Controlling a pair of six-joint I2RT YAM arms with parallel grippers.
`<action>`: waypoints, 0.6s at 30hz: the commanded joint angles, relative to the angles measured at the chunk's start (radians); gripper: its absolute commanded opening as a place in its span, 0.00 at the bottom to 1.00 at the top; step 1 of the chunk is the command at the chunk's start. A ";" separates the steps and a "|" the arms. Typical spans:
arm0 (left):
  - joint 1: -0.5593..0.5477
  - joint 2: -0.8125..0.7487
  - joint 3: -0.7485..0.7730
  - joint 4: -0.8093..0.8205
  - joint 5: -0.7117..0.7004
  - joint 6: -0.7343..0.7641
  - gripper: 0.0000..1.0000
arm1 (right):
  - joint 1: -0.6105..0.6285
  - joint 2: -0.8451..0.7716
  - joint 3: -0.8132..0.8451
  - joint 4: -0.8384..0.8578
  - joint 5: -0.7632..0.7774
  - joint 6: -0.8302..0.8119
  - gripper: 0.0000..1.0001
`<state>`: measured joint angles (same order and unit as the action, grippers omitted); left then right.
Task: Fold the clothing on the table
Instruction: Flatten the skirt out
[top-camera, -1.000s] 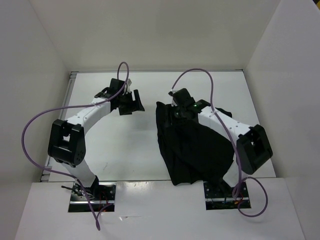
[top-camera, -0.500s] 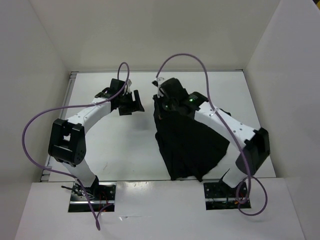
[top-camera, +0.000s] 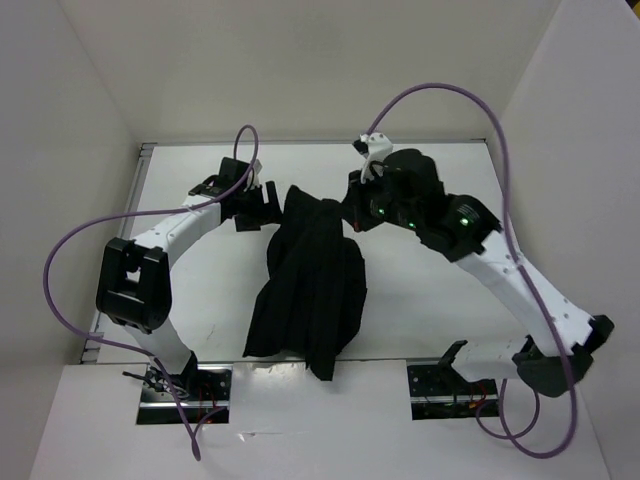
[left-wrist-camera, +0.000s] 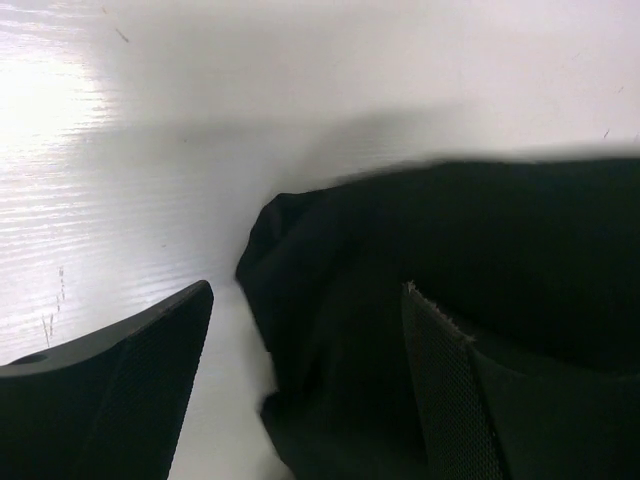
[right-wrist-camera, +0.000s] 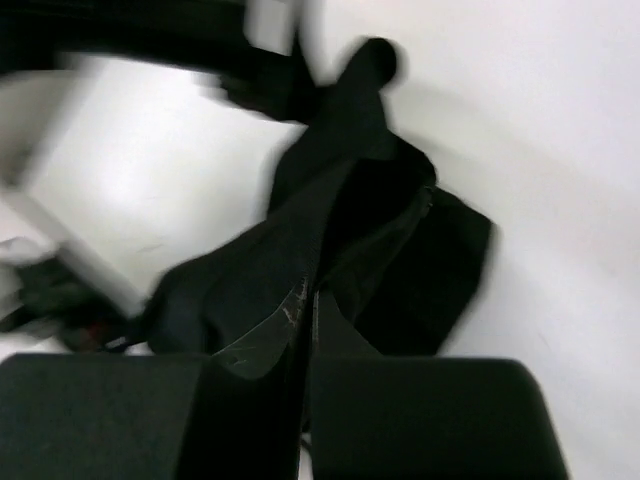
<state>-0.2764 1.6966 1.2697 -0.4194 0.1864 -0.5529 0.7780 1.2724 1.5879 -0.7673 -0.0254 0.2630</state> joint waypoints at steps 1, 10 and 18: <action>0.009 -0.067 -0.021 0.004 -0.011 0.002 0.83 | -0.107 0.159 -0.129 -0.052 0.226 0.038 0.00; 0.019 -0.124 -0.079 0.004 -0.022 0.002 0.83 | -0.247 0.421 -0.105 -0.260 0.786 0.337 0.54; 0.019 -0.059 0.043 0.086 0.090 0.030 0.83 | -0.247 0.297 -0.114 -0.133 0.538 0.268 0.75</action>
<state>-0.2615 1.6119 1.2186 -0.4179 0.2165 -0.5522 0.5217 1.6505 1.4296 -0.9413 0.5522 0.5095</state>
